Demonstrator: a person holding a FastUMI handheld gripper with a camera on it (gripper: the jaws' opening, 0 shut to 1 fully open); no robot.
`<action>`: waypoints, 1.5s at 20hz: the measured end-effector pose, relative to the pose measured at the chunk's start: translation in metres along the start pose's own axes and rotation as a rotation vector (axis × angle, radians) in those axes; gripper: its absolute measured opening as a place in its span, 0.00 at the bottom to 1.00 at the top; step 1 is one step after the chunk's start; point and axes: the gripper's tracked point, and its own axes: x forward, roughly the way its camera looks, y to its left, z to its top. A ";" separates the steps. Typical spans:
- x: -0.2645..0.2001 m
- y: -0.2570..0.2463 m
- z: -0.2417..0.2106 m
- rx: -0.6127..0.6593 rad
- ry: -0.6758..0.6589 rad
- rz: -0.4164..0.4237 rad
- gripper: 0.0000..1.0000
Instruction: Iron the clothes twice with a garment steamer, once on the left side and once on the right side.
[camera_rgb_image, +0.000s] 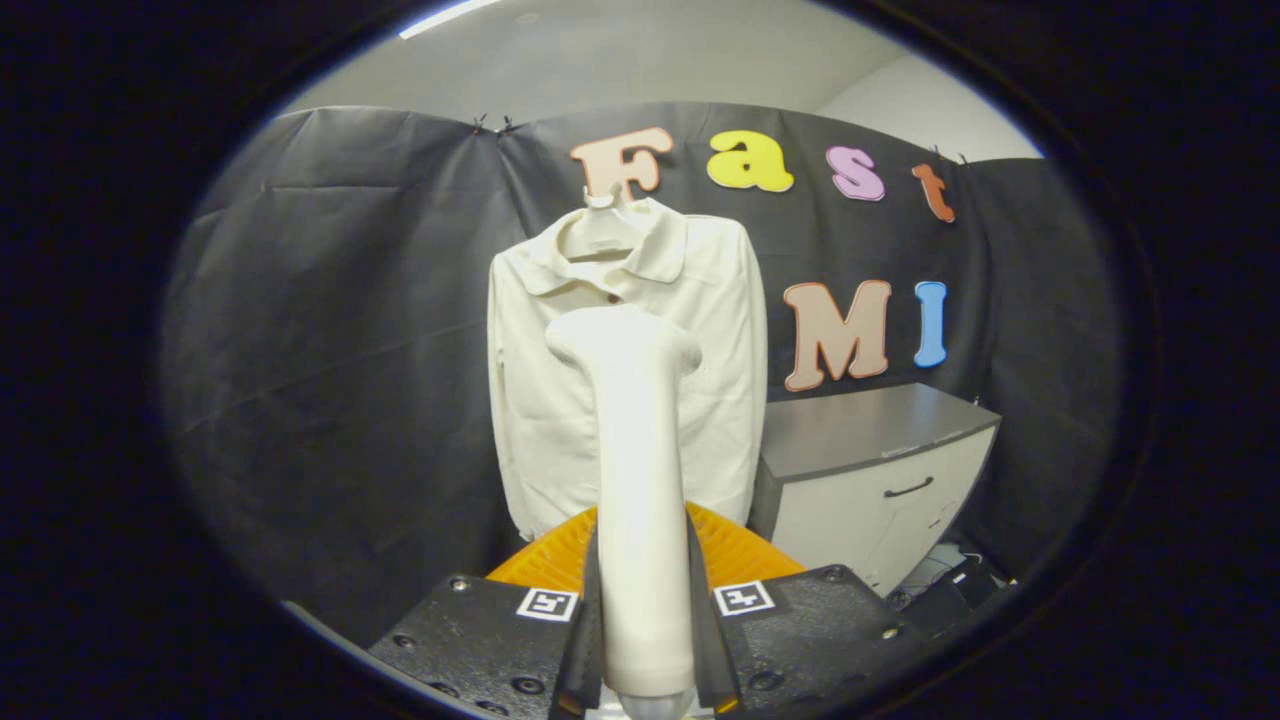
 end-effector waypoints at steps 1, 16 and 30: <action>0.001 0.008 0.002 0.000 -0.006 0.006 0.35; 0.110 0.105 0.027 -0.004 -0.069 0.105 0.35; 0.231 0.097 0.001 -0.059 -0.066 0.056 0.35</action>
